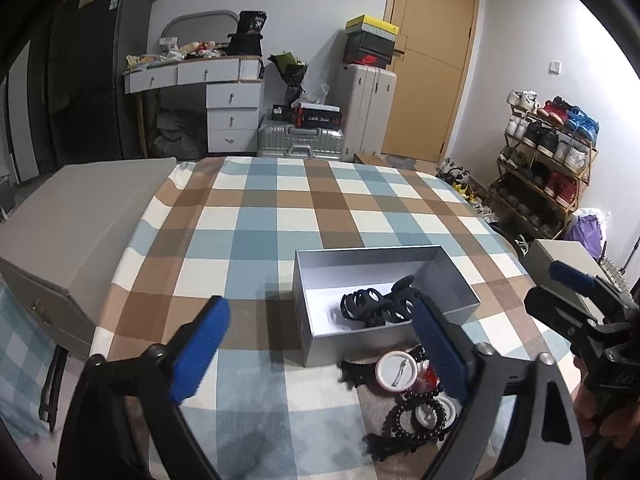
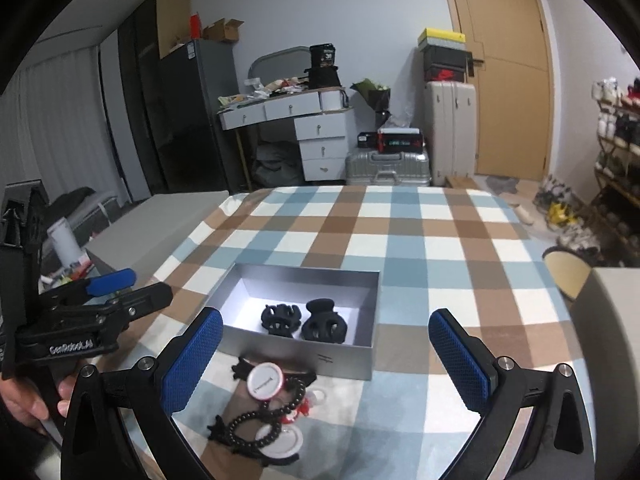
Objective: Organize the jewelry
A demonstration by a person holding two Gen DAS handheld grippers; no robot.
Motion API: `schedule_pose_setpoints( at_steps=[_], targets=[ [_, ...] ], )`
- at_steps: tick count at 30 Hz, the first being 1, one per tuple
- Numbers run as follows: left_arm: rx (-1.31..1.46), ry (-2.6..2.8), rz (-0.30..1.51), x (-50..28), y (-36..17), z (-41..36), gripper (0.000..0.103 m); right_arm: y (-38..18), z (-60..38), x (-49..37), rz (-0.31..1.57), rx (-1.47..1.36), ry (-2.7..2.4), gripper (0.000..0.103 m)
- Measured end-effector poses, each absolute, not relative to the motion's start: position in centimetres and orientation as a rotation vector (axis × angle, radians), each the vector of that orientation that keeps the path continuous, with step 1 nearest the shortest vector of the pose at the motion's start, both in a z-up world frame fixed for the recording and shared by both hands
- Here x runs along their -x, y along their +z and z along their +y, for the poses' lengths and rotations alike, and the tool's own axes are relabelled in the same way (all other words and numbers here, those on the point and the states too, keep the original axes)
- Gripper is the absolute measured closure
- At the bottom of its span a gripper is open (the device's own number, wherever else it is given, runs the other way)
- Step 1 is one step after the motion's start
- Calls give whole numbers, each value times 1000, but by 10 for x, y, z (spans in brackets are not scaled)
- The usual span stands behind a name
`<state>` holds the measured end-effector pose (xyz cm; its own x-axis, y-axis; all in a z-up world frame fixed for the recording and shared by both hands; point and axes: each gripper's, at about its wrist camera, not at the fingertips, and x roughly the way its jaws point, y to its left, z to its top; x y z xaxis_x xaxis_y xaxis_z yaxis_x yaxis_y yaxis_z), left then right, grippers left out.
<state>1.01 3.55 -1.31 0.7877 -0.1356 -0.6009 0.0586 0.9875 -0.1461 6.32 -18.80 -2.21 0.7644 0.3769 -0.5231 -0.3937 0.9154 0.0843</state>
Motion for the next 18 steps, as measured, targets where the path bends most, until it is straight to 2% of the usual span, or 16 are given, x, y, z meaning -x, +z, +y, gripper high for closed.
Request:
schedule_pose_setpoints(
  at_steps=[4, 18],
  targets=[
    [107, -131, 675, -2, -19, 30, 4, -22, -190, -58, 553, 36, 425, 0],
    [-71, -331, 935, 14, -71, -32, 4, -32, -207, -70, 644, -52, 375, 0]
  ],
)
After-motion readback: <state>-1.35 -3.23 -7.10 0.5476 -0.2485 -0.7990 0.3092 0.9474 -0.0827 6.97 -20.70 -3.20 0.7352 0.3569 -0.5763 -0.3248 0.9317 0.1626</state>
